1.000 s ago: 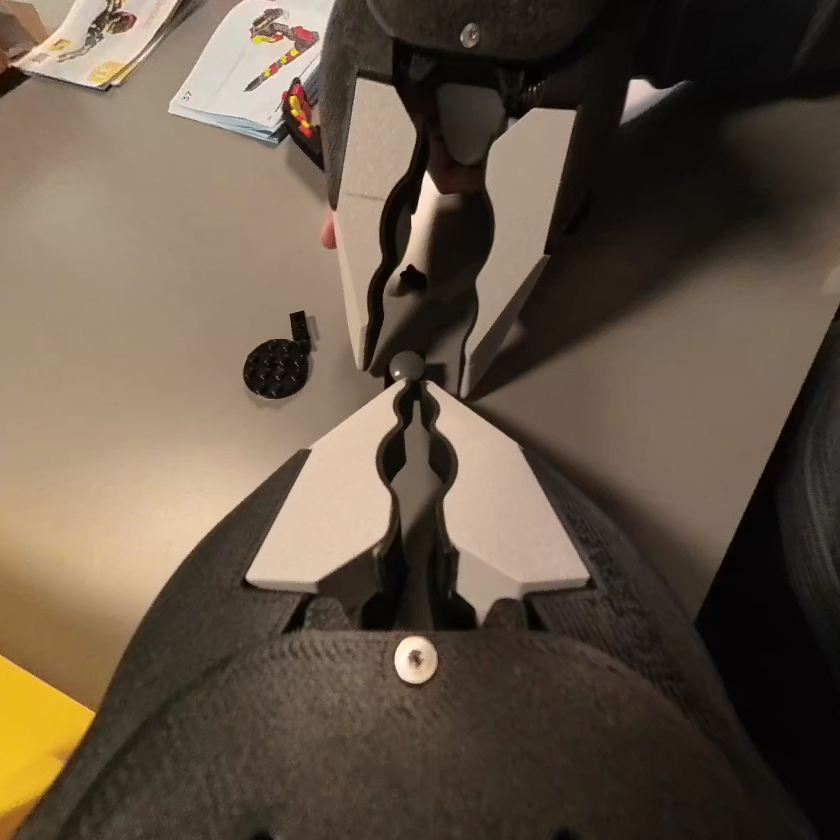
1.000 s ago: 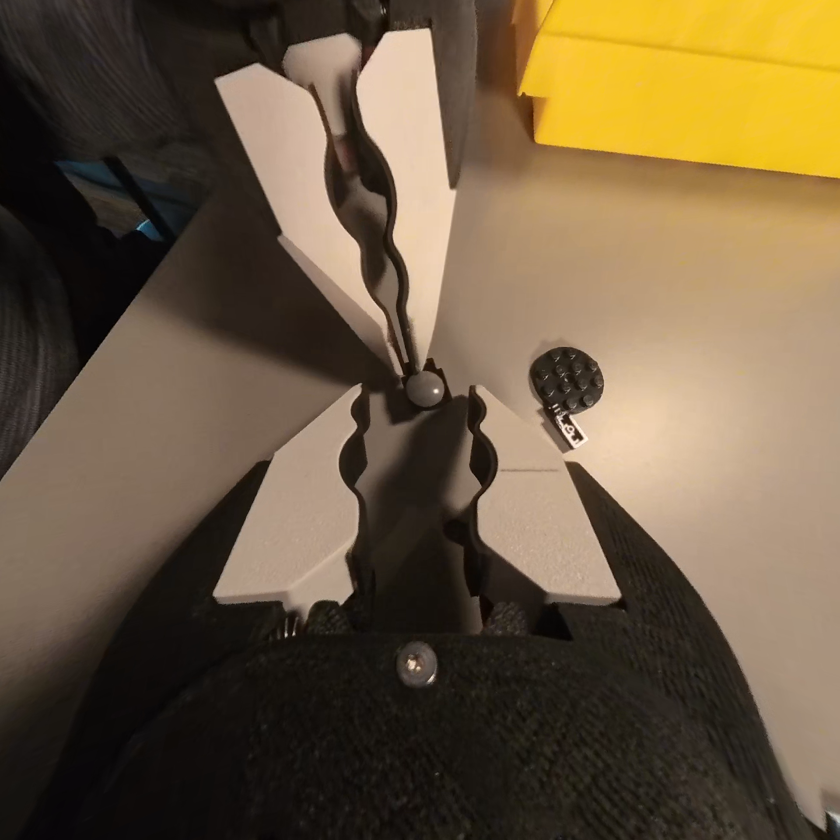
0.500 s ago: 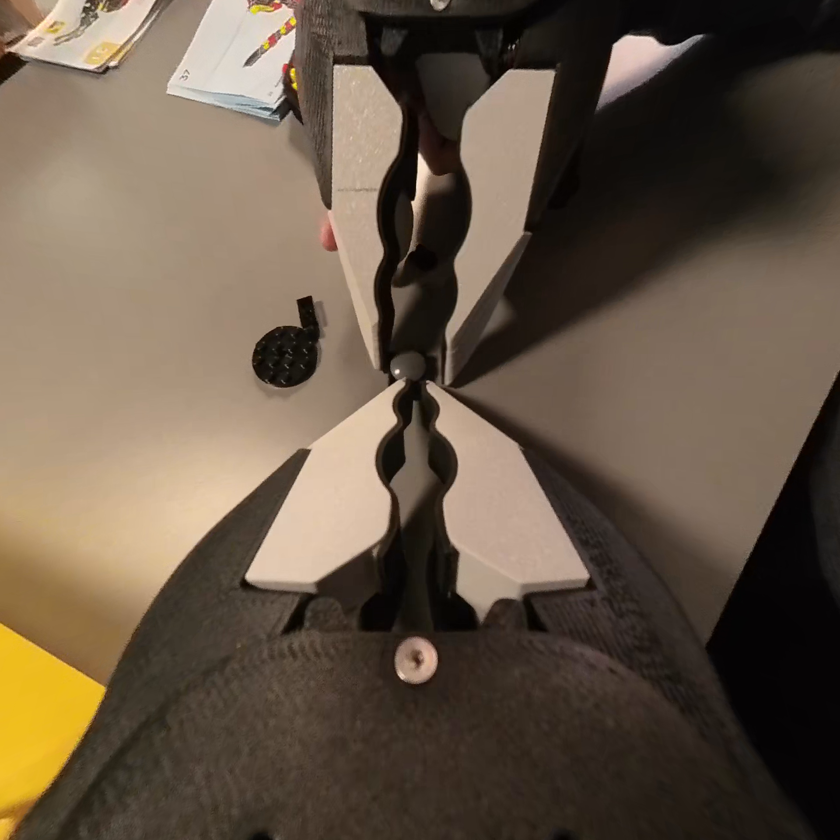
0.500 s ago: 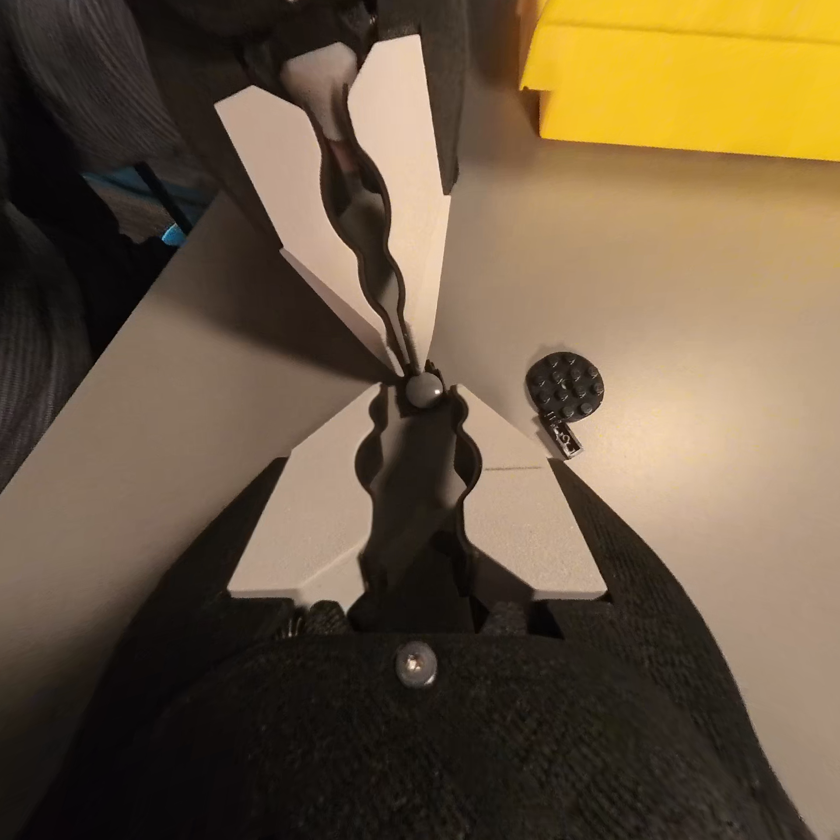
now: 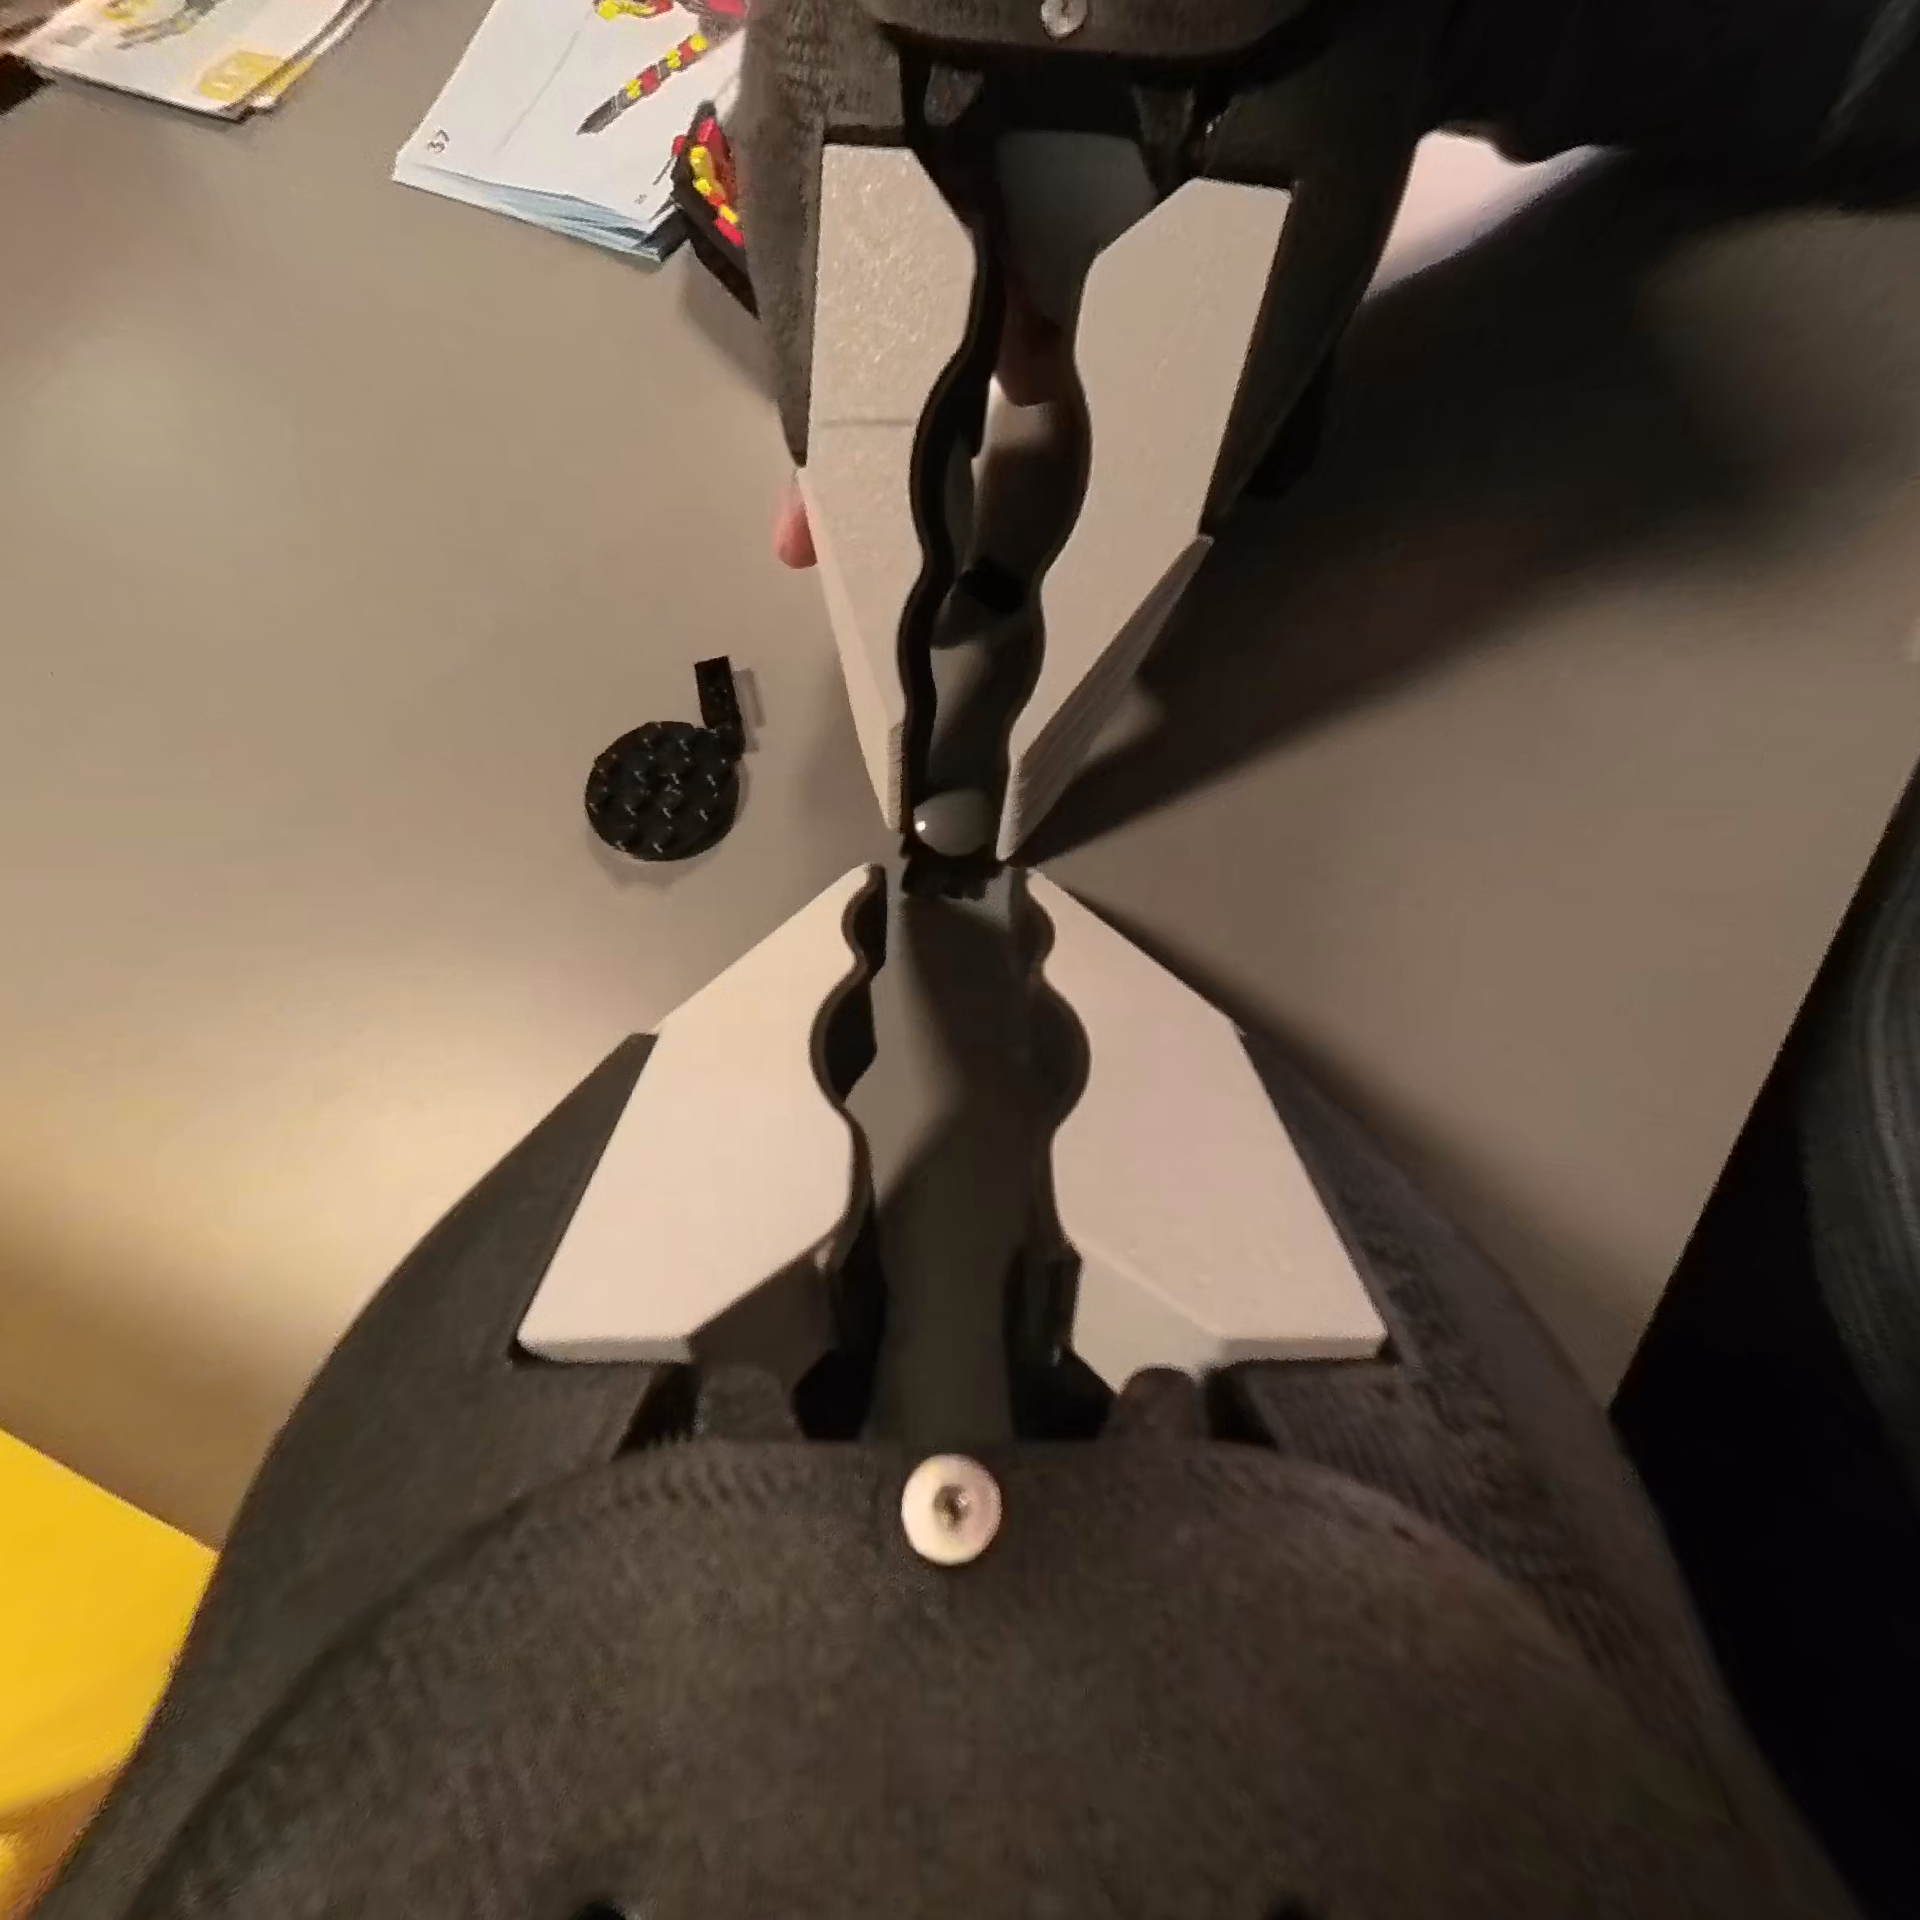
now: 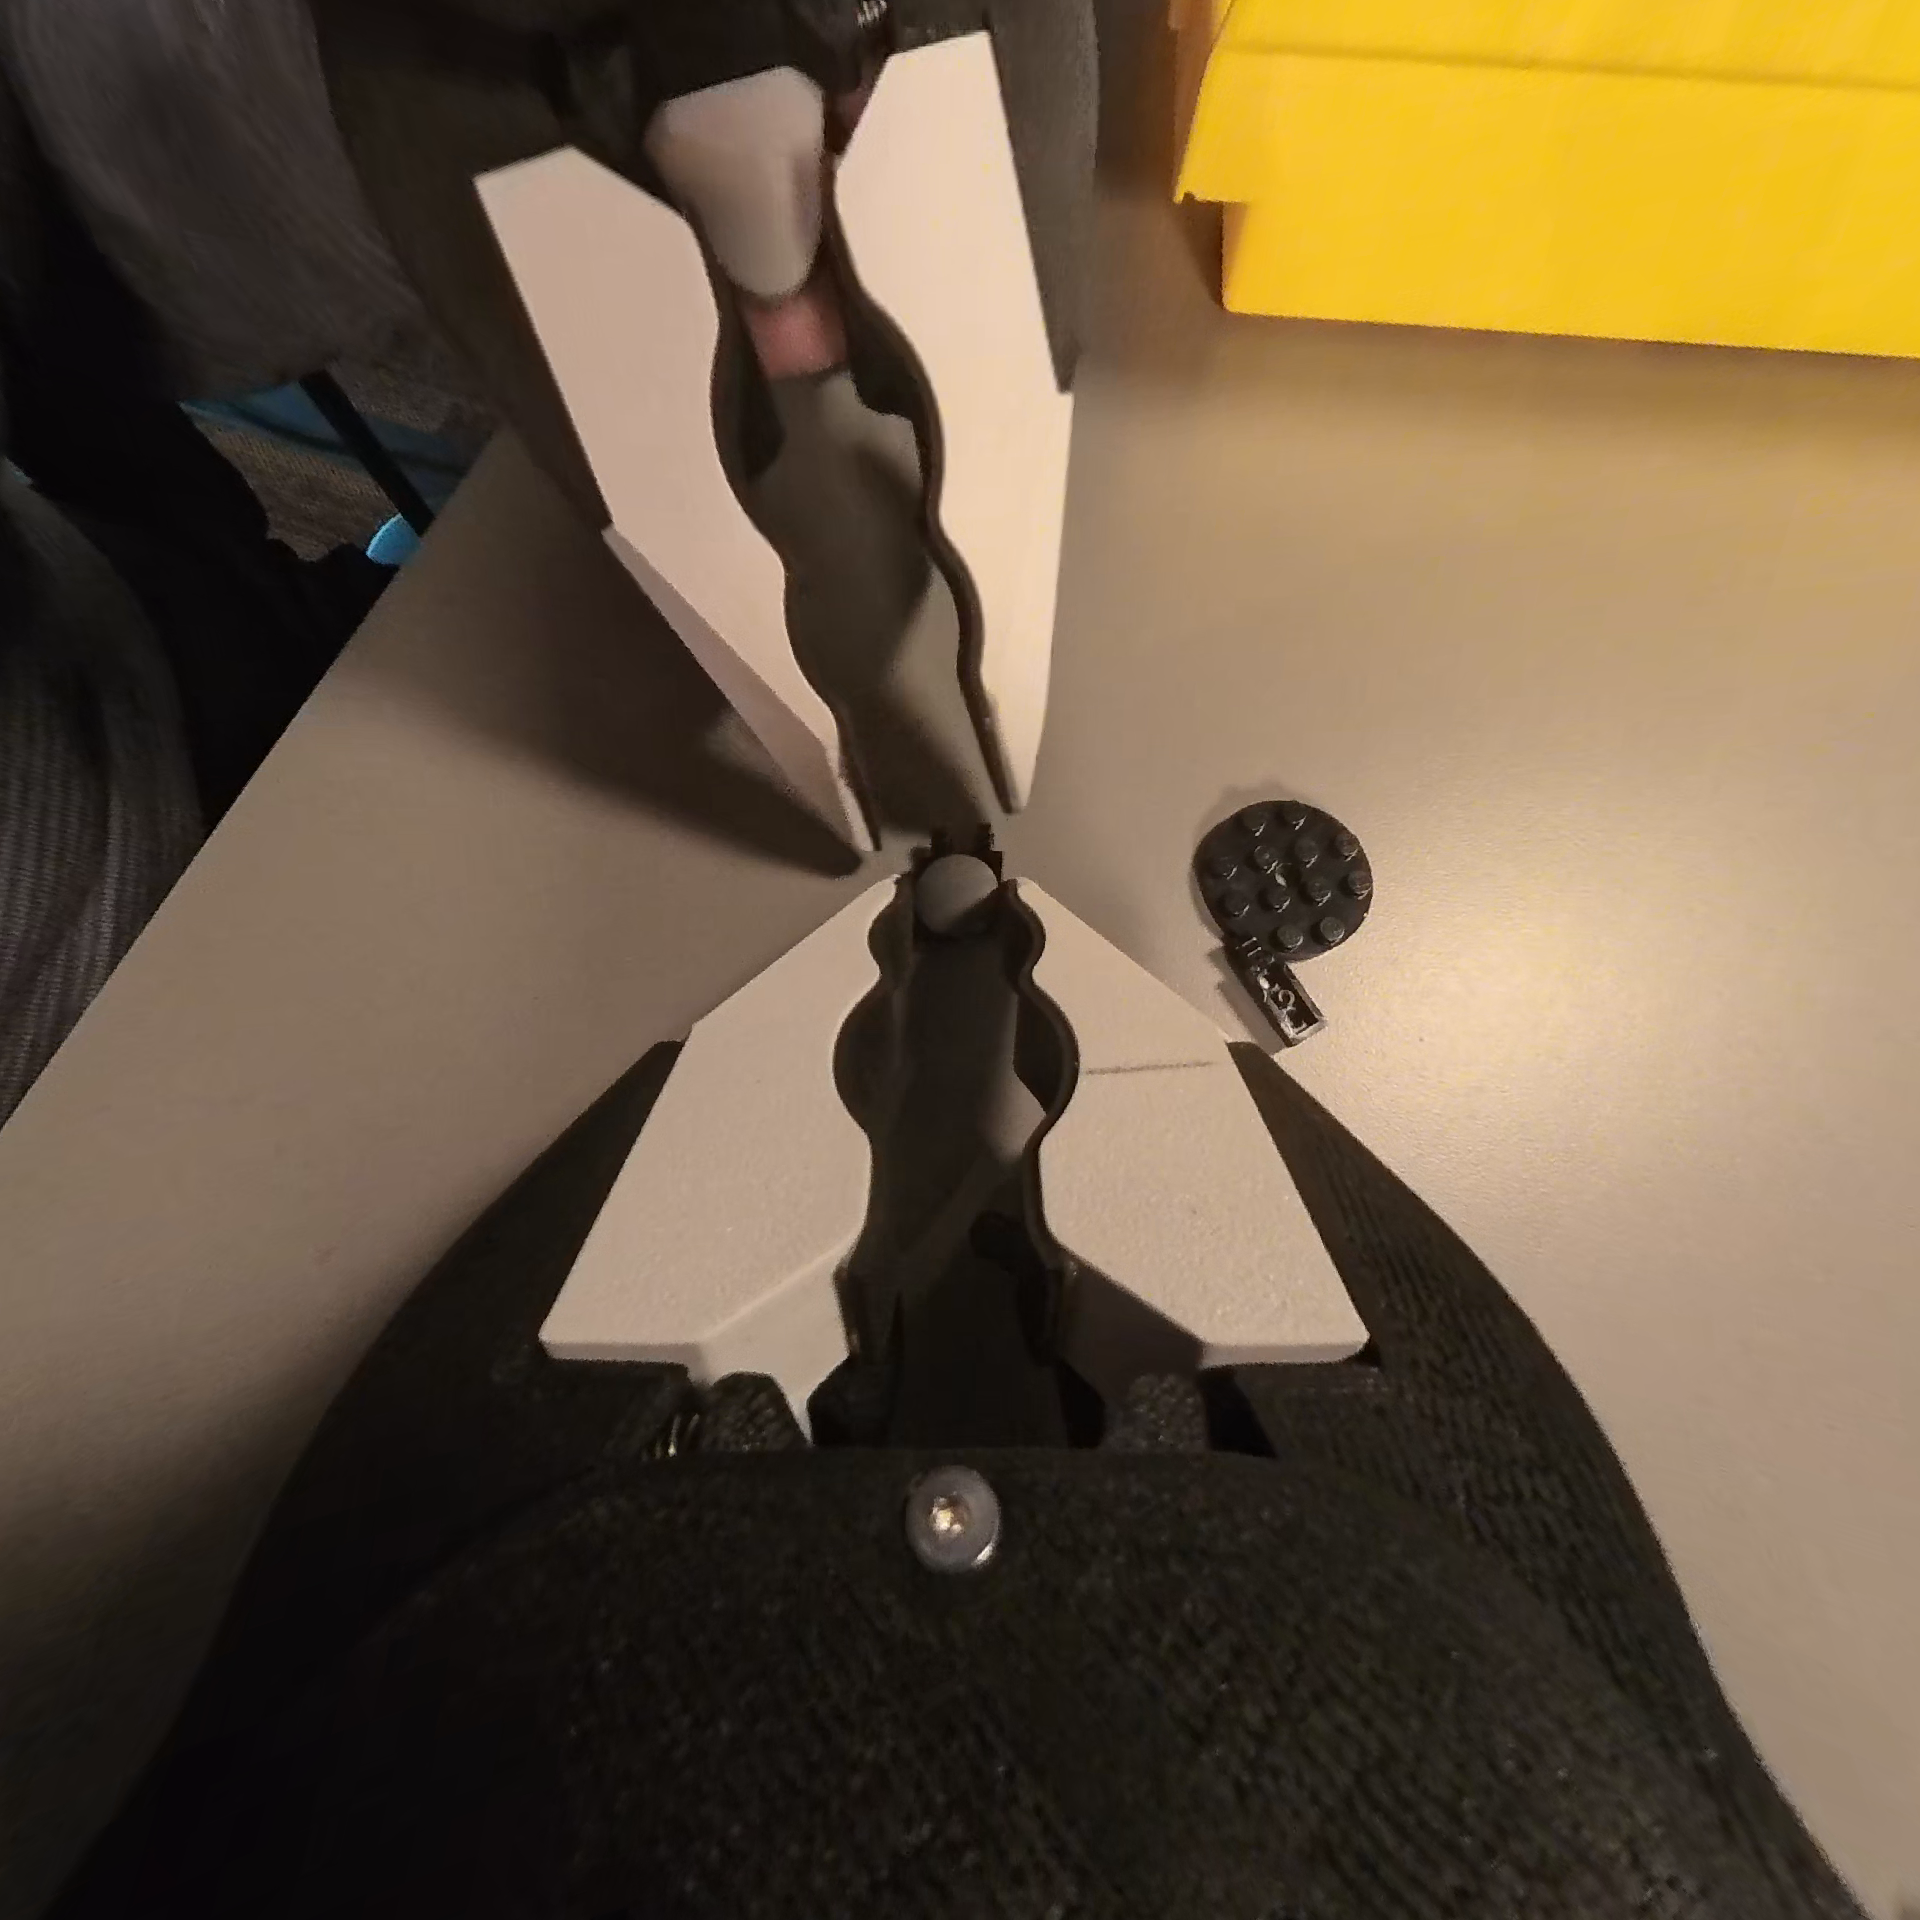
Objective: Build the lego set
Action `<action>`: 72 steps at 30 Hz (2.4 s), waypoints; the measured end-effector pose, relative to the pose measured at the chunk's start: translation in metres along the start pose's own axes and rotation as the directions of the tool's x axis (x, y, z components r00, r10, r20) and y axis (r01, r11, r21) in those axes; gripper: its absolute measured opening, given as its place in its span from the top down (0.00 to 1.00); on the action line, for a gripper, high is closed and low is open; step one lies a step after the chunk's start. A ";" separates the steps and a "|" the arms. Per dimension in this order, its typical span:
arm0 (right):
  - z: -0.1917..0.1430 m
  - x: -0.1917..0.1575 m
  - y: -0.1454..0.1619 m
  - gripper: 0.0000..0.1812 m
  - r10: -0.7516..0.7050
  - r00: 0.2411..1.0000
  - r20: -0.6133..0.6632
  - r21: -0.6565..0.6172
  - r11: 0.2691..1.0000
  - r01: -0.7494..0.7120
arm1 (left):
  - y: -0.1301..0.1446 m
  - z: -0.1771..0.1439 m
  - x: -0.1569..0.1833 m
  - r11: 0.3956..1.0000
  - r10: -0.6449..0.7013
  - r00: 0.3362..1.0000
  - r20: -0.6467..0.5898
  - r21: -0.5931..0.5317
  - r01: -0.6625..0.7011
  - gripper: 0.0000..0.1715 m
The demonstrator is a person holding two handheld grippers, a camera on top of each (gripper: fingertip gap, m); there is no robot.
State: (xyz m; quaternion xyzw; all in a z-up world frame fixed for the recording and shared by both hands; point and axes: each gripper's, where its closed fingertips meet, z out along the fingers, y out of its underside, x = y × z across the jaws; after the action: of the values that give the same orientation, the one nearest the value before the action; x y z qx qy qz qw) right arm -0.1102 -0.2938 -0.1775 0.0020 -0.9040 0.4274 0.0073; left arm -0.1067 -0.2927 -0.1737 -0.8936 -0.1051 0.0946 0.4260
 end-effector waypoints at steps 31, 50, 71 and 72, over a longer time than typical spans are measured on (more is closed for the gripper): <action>-0.009 -0.019 -0.004 0.92 -0.410 0.878 -0.246 -0.009 0.907 0.421 | -0.016 0.003 0.020 0.858 -0.492 0.781 -0.384 -0.059 0.511 0.93; -0.018 -0.030 -0.009 0.85 -0.472 0.811 -0.345 0.035 0.857 0.514 | -0.014 0.002 0.035 0.944 -0.320 0.908 -0.272 -0.008 0.331 0.95; -0.016 -0.050 0.006 0.93 -0.135 0.991 -0.019 0.037 0.990 0.136 | -0.006 0.007 0.052 1.000 -0.015 0.982 -0.190 -0.017 0.012 0.95; -0.016 -0.051 0.006 0.94 -0.136 0.991 -0.018 0.039 0.990 0.137 | -0.006 0.007 0.052 1.000 -0.009 0.982 -0.187 -0.017 0.006 0.95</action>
State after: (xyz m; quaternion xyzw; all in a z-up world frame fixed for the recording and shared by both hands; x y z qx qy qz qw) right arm -0.0595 -0.2777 -0.1728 0.0606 -0.8929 0.4440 0.0436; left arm -0.0596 -0.2696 -0.1774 -0.9015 -0.0690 0.0078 0.4271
